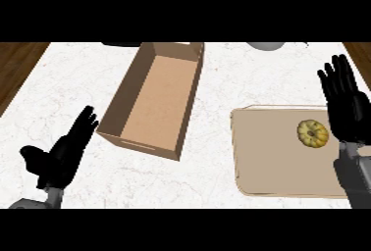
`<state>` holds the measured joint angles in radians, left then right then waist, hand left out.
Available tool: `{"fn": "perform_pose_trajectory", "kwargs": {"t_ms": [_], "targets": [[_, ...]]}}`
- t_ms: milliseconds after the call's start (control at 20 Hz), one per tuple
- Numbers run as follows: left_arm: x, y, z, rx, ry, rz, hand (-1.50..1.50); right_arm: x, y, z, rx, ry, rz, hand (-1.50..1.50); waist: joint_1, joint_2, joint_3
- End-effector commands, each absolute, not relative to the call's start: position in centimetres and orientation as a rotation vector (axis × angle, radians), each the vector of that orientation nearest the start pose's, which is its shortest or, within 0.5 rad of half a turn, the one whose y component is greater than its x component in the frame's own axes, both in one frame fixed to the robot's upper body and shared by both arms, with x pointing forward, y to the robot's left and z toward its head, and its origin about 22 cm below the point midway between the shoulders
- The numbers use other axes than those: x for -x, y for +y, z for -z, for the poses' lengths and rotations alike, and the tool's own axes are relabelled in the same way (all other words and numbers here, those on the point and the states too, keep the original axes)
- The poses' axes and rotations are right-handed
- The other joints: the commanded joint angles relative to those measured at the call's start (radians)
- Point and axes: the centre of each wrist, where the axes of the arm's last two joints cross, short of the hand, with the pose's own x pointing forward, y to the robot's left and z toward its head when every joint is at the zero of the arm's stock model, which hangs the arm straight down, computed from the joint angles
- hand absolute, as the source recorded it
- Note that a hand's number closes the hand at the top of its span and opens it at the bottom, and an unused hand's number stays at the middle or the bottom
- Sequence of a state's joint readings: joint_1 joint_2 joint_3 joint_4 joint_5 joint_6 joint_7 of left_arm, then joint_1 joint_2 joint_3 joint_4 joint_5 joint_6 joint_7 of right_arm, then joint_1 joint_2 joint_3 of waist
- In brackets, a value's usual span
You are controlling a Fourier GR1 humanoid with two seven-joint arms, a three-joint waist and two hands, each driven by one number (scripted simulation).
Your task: Pick the squash from the tray and place it in the cardboard box
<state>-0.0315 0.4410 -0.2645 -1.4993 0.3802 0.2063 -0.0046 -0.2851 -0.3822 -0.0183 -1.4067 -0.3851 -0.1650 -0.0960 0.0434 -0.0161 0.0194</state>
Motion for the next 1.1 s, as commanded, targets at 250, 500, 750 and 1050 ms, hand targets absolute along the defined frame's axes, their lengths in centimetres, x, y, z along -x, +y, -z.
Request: {"fn": "perform_pose_trajectory", "kwargs": {"t_ms": [250, 500, 750, 1050], "targets": [[-25.4, 35.4, -3.8, -0.558, -1.473, 0.245, 0.0, -30.6, -30.8, -8.8, 0.111, -1.468, -0.957, -1.5, 0.043, 0.026, -0.022], [-25.6, 34.9, -3.3, -0.557, -1.433, 0.238, 0.0, -29.9, -34.3, -12.5, 0.389, -1.321, -1.584, -1.5, 0.022, 0.038, -0.018], [-26.6, 36.0, -4.0, -0.623, -1.411, 0.226, 0.0, -30.7, -40.6, -12.5, 0.076, -1.448, -1.574, -1.5, 0.0, 0.035, -0.015], [-28.2, 35.1, -3.6, -0.64, -1.403, 0.239, 0.0, -34.2, -38.0, -15.8, 0.289, -1.413, -1.968, -1.5, 0.004, 0.033, -0.018]]}}
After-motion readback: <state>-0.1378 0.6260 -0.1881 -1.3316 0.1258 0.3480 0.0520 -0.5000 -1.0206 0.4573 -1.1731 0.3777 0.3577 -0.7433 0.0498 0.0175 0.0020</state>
